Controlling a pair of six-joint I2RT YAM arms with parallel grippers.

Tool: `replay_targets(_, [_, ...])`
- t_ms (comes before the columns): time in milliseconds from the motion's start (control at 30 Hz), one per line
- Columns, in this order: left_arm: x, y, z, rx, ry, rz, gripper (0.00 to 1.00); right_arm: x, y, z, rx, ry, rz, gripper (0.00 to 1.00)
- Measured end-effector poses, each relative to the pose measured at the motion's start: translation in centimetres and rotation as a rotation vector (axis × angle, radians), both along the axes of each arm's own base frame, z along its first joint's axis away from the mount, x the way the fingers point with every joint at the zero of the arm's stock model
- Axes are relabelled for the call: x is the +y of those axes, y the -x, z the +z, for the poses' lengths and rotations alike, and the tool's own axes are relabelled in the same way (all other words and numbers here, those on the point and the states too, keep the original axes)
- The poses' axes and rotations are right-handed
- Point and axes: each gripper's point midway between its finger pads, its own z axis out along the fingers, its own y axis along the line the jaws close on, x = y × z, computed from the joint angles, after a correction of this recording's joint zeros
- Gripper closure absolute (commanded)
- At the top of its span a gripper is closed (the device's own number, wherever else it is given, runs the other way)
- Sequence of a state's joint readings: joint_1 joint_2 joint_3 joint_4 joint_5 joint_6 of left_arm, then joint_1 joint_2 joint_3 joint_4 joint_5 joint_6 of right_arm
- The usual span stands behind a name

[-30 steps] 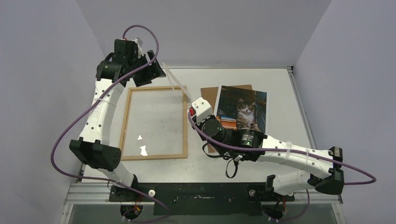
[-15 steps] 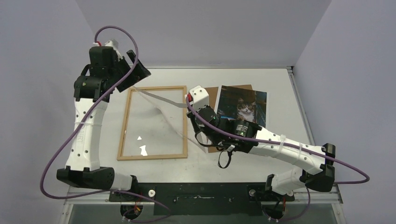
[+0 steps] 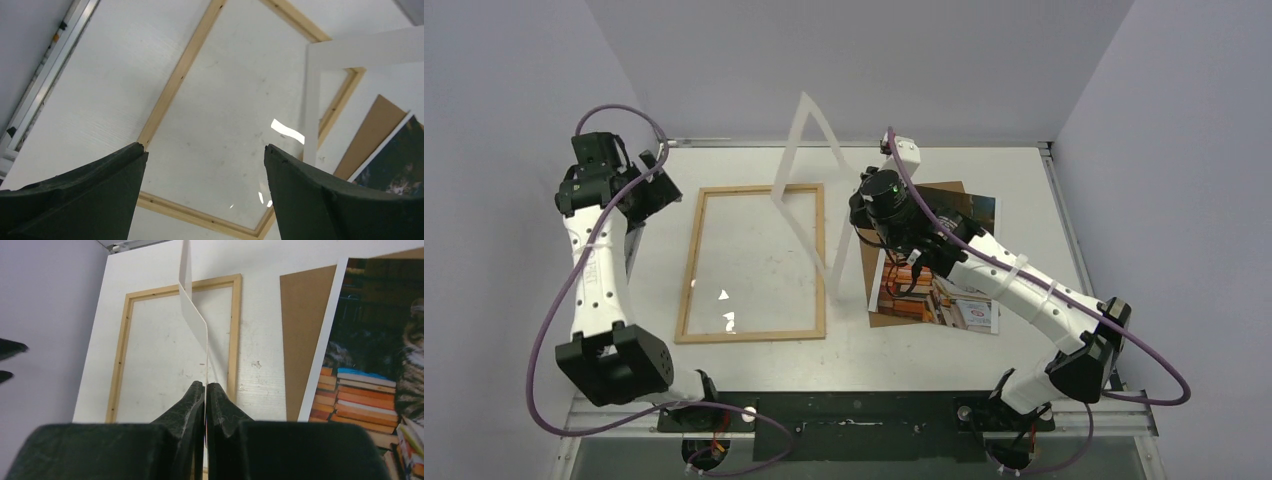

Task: Put the photo into the frame
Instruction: Pick up the photo frame item at the center of the board, then move the photo frame to the center of the board.

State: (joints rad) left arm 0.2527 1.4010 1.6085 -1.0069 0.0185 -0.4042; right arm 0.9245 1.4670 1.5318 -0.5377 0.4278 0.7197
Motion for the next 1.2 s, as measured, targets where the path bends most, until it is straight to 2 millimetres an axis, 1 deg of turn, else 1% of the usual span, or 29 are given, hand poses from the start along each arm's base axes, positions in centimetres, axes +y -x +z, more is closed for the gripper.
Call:
replay_targets(100, [1.9, -0.3, -6.1, 0.138, 0.056, 0.019, 0.13, -0.3, -0.3, -0.4, 0.044, -0.062, -0.056, 1.0])
replay_targets(133, [2.2, -0.2, -8.2, 0.185, 0.079, 0.022, 0.13, -0.4, -0.4, -0.3, 0.05, -0.082, -0.069, 1.0])
replay_targets(233, [2.8, 0.1, -13.6, 0.311, 0.135, 0.019, 0.13, -0.8, -0.7, -0.7, 0.07, -0.114, -0.1, 1.0])
replay_targets(300, [3.2, 0.2, -16.7, 0.382, 0.157, 0.008, 0.14, -1.4, -1.3, -1.0, 0.082, -0.128, -0.119, 1.0])
replay_targets(367, [3.2, -0.2, -18.2, 0.408, 0.167, -0.009, 0.16, -2.1, -2.0, -1.0, 0.09, -0.143, -0.136, 1.0])
replay_targets(433, [3.2, -0.8, -19.2, 0.407, 0.174, -0.027, 0.2, -2.7, -2.8, -0.8, 0.099, -0.167, -0.14, 1.0])
replay_targets(533, [3.3, -1.9, -20.3, 0.393, 0.182, -0.046, 0.29, -2.9, -3.6, -0.5, 0.113, -0.213, -0.122, 1.0])
replay_targets(600, [3.2, -2.4, -21.3, 0.398, 0.192, -0.058, 0.35, -3.0, -4.1, -0.2, 0.12, -0.244, -0.109, 1.0])
replay_targets(733, [2.9, -3.2, -23.7, 0.411, 0.223, -0.082, 0.46, -2.8, -4.5, 0.4, 0.136, -0.299, -0.074, 1.0])
replay_targets(867, [2.4, -3.8, -25.7, 0.427, 0.244, -0.096, 0.59, -2.7, -4.7, 0.8, 0.153, -0.344, -0.05, 1.0])
replay_targets(933, [2.1, -4.1, -25.8, 0.423, 0.25, -0.101, 0.65, -2.5, -4.6, 0.7, 0.165, -0.349, -0.037, 1.0])
replay_targets(1033, [1.9, -4.5, -25.9, 0.413, 0.257, -0.091, 0.7, -2.6, -4.5, 0.4, 0.186, -0.356, -0.032, 1.0])
replay_targets(1100, [1.7, -4.7, -25.9, 0.408, 0.268, -0.083, 0.72, -2.7, -4.5, -0.2, 0.208, -0.369, -0.032, 1.0])
replay_targets(1167, [1.3, -4.8, -25.9, 0.406, 0.284, -0.071, 0.73, -3.0, -4.6, -1.4, 0.239, -0.378, -0.047, 1.0])
replay_targets(1200, [1.1, -4.9, -25.9, 0.404, 0.295, -0.065, 0.73, -3.3, -4.7, -2.4, 0.26, -0.378, -0.06, 1.0])
